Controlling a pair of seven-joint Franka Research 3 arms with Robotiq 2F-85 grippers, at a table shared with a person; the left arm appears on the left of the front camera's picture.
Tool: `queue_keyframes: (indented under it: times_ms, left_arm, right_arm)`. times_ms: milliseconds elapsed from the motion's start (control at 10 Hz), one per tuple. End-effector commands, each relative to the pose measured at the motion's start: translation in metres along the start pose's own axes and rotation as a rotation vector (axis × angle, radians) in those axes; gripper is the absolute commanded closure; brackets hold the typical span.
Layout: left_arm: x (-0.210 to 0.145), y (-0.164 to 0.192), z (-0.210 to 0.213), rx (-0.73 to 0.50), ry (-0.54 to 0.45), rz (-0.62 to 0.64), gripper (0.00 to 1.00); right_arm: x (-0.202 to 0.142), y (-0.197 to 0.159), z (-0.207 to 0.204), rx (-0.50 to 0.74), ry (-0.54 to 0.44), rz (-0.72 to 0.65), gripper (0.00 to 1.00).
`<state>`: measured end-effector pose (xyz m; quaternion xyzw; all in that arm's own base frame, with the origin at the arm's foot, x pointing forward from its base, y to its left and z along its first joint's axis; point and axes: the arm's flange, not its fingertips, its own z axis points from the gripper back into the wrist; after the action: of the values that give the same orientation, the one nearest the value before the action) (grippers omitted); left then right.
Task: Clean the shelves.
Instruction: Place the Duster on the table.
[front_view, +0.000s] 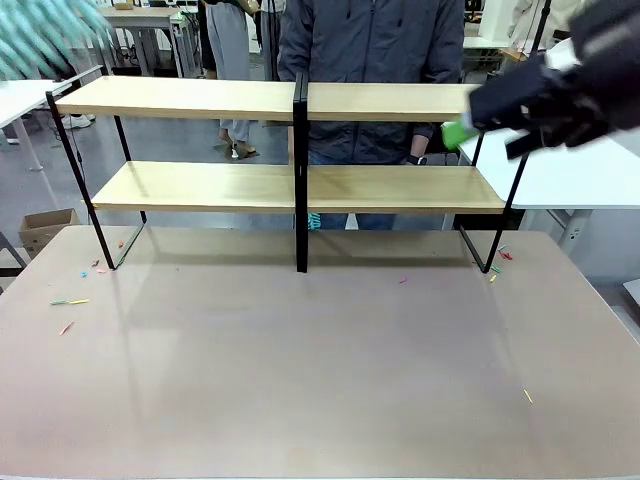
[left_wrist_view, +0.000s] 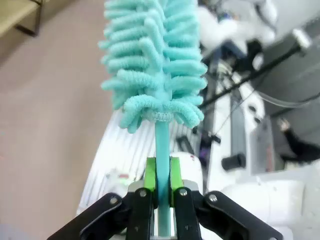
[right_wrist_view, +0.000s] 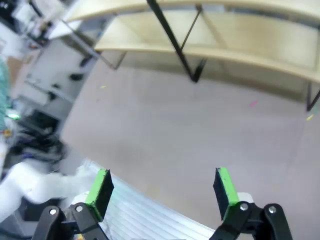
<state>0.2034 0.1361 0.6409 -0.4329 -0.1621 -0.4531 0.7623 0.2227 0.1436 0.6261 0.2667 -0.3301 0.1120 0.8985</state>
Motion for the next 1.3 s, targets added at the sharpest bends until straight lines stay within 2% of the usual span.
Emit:
queue_keyframes:
  times_ms: [0,100,200,300,400,500,600,700,800,900,1000,1100,1200]
  left_arm:
    - [0.020,0.041,-0.080,-0.078,0.353,-0.137,0.88]
    - [0.026,0.056,-0.124,-0.146,0.424,-0.156,0.88]
    - [0.027,0.070,-0.155,-0.167,0.445,-0.171,0.88]
    - [0.024,0.092,-0.192,-0.171,0.448,-0.150,0.88]
    - [0.015,0.120,-0.227,-0.119,0.391,-0.083,0.88]
    - [0.016,0.116,-0.211,0.080,0.236,0.101,0.88]
    - [0.023,0.098,-0.215,-0.160,0.466,-0.110,0.88]
    - [0.023,0.098,-0.215,-0.160,0.466,-0.110,0.88]
    - [0.011,0.124,-0.225,-0.068,0.387,-0.023,0.88]
    - [0.015,0.137,-0.253,0.099,0.344,-0.123,0.88]
    - [0.023,0.157,-0.270,0.256,0.303,-0.230,0.88]
    - [0.037,0.183,-0.275,0.369,0.279,-0.318,0.88]
    - [0.047,0.198,-0.276,0.385,0.277,-0.390,0.88]
  right_arm:
    - [-0.054,-0.128,0.010,0.294,0.187,-0.353,0.00]
    - [-0.080,-0.172,-0.001,0.393,0.220,-0.441,0.00]
    - [-0.098,-0.201,-0.014,0.541,0.241,-0.470,0.00]
    - [-0.119,-0.229,-0.035,0.591,0.245,-0.558,0.00]
    - [-0.140,-0.242,-0.061,0.540,0.262,-0.615,0.00]
    - [-0.146,-0.206,-0.069,-0.004,0.331,-0.608,0.00]
    - [-0.033,-0.248,0.017,0.590,0.203,-0.507,0.00]
    - [-0.033,-0.248,0.017,0.590,0.203,-0.507,0.00]
    - [-0.047,-0.288,-0.010,0.443,0.246,-0.591,0.00]
    - [-0.025,-0.285,-0.052,0.423,0.423,-0.611,0.00]
    - [-0.027,-0.287,-0.087,0.466,0.527,-0.638,0.00]
    - [-0.039,-0.291,-0.117,0.562,0.573,-0.684,0.00]
    - [-0.053,-0.298,-0.142,0.522,0.527,-0.758,0.00]
